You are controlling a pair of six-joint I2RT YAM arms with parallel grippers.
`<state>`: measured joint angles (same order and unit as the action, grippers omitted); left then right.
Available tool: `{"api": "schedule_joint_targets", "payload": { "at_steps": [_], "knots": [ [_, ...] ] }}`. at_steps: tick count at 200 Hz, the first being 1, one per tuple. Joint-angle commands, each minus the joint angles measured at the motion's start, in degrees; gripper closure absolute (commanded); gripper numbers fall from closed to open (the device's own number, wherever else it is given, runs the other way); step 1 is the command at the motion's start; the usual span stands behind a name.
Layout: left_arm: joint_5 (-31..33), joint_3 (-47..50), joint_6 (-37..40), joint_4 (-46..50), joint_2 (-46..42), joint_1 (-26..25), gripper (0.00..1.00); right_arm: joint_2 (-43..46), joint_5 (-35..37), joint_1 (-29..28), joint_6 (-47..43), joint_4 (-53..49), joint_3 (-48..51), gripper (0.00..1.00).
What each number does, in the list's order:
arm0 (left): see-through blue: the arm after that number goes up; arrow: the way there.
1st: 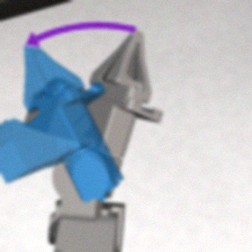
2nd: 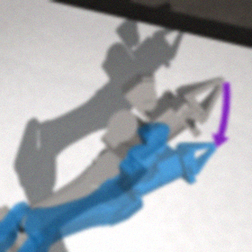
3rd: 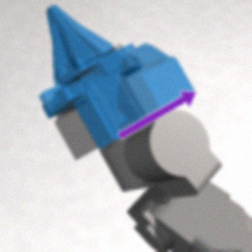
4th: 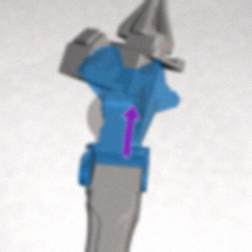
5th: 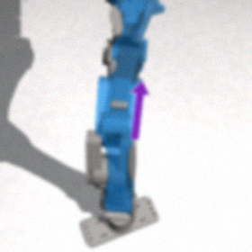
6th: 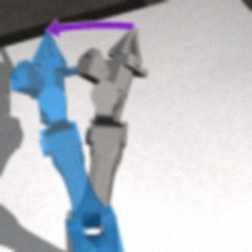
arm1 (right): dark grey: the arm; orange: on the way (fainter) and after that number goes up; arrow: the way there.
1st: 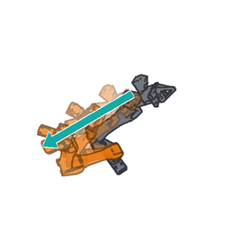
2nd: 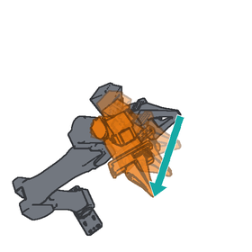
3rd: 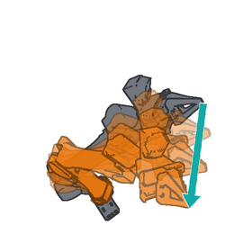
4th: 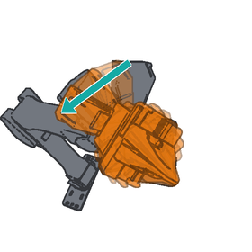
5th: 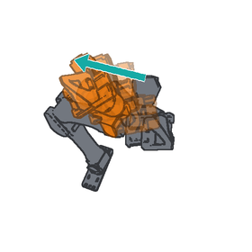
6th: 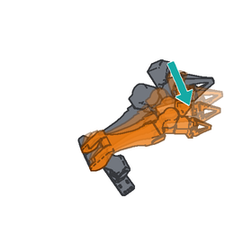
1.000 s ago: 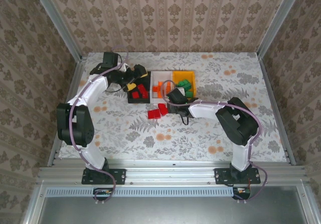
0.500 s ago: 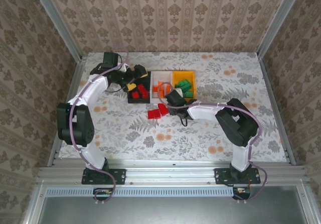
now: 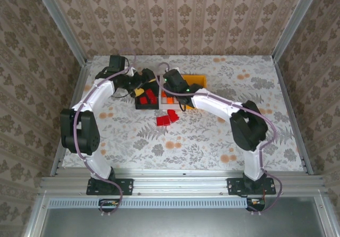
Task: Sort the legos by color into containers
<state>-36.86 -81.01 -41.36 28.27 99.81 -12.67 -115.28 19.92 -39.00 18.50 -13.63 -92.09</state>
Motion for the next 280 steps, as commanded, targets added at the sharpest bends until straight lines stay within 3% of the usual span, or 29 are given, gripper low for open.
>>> {"api": "schedule_joint_targets", "payload": {
  "at_steps": [1, 35, 56, 90, 138, 178, 226, 251, 280],
  "knots": [
    [-0.31, -1.6, 1.05, 1.08, 1.17, 0.45, 0.0, -5.07, 0.48, 1.24, -2.49, -7.54, -4.39, 0.63],
    [-0.24, -1.69, 0.9, 1.08, 1.26, 0.62, 0.0, -7.43, -2.67, 2.23, -2.83, -9.43, -8.57, 0.6],
    [-0.32, -1.69, 0.85, 1.0, 1.26, 0.79, 0.0, -8.27, -4.26, 2.48, -2.99, -11.66, -10.51, 0.5],
    [-0.31, -1.83, 1.06, 1.16, 0.75, 0.98, 0.0, -1.58, -4.08, 2.46, -2.87, -8.96, -5.15, 0.41],
    [8.53, -5.77, 6.68, 8.94, -0.66, -1.64, 0.0, 22.64, -2.79, 2.4, 1.85, 0.4, 19.74, 0.37],
    [21.49, -8.67, 11.28, 17.23, -1.09, -9.89, 0.05, 36.53, 2.76, 2.53, 6.57, 7.72, 39.55, 0.35],
    [29.39, 8.41, 6.78, 8.74, -6.02, -19.42, 0.18, 41.03, 5.71, 2.53, 12.33, 16.35, 52.75, 0.35],
    [32.9, 15.24, 4.67, 5.65, -7.26, -23.1, 0.23, 39.58, 6.27, 2.62, 13.55, 17.93, 53.01, 0.35],
    [34.1, 22.86, 2.61, 1.16, -8.47, -24.01, 0.25, 37.39, 5.13, 2.62, 14.43, 17.57, 52.11, 0.35]
  ]
}}
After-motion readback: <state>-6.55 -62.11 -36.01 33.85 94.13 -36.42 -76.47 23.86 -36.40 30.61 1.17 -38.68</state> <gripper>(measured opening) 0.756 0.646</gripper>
